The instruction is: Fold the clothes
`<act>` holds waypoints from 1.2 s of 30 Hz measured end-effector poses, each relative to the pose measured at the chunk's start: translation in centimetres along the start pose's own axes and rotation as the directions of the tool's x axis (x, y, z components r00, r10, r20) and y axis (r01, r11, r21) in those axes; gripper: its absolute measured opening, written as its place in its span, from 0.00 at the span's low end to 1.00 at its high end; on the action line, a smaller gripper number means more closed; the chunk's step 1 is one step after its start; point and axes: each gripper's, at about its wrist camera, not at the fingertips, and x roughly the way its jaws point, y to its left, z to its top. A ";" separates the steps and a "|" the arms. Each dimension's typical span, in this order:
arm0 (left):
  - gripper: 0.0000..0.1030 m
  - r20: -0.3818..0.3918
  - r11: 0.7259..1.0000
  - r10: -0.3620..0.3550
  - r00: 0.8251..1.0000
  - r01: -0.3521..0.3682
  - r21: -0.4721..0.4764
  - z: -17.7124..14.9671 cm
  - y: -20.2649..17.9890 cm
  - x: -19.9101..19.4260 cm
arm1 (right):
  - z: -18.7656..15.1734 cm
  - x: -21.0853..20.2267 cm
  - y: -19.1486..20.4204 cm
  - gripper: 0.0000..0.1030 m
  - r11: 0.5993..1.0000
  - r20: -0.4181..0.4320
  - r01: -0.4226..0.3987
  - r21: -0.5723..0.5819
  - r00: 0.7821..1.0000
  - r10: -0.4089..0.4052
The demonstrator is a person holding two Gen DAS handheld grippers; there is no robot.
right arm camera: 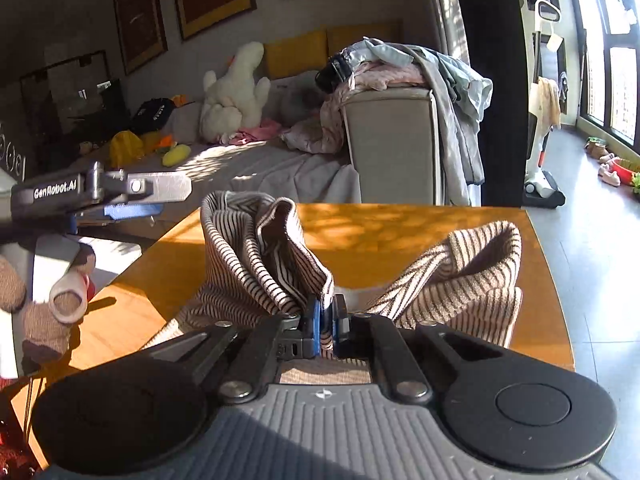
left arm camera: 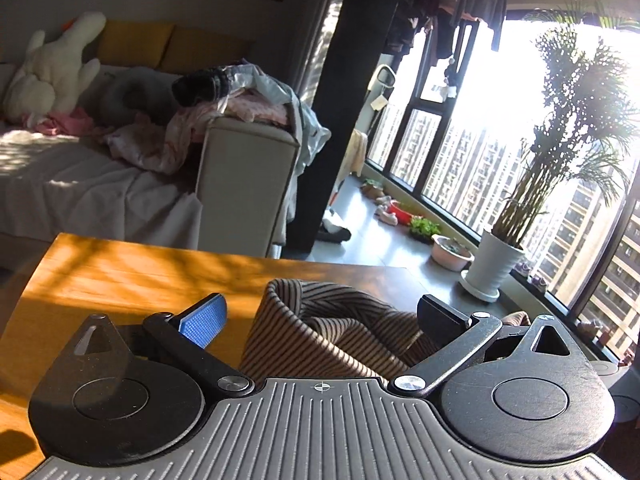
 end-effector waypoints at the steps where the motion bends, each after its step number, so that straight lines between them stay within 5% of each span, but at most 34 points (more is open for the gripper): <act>1: 1.00 -0.015 1.000 0.002 1.000 -0.002 0.005 -0.3 -0.2 0.0 | -1.2 -0.2 0.1 0.04 1.000 -0.019 0.003 0.012 1.000 -0.002; 5: 1.00 -0.101 0.999 0.020 0.995 -0.017 0.034 -2.5 -0.7 0.2 | -4.1 -1.0 0.5 0.05 1.000 -0.081 0.010 0.015 0.997 -0.008; 8: 0.99 -0.151 0.997 0.038 0.988 -0.028 0.071 -3.7 -0.5 0.3 | -4.2 -3.3 0.9 0.07 1.000 -0.044 -0.007 -0.030 0.999 0.005; 13: 0.98 -0.220 0.992 0.065 0.973 -0.039 0.118 -5.3 -0.3 0.2 | -1.9 -7.2 -0.2 0.56 0.996 0.127 0.083 0.017 0.988 -0.084; 15: 0.98 -0.244 0.990 0.068 0.967 -0.036 0.133 -5.8 -0.4 0.1 | -1.4 -7.0 -1.1 0.61 0.989 0.146 0.146 0.038 0.978 -0.150; 20: 0.98 -0.229 0.999 0.005 0.973 0.004 0.040 -5.1 0.3 -1.2 | -2.7 -2.5 -3.7 0.61 0.972 -0.026 0.208 0.113 0.978 -0.206; 23: 0.98 -0.222 0.999 -0.037 0.974 0.031 -0.032 -4.5 0.9 -0.9 | -4.6 -0.3 -3.8 0.47 0.970 -0.101 0.213 0.115 0.974 -0.202; 28: 0.78 -0.277 0.998 -0.043 0.960 0.030 -0.052 -4.9 1.5 2.5 | -4.5 1.2 -4.1 0.40 0.972 -0.071 0.197 0.125 0.979 -0.189; 36: 0.69 -0.236 0.996 -0.005 0.972 -0.016 -0.087 -2.9 4.6 8.6 | -1.1 6.8 -5.2 0.40 0.972 -0.034 0.211 0.107 0.977 -0.209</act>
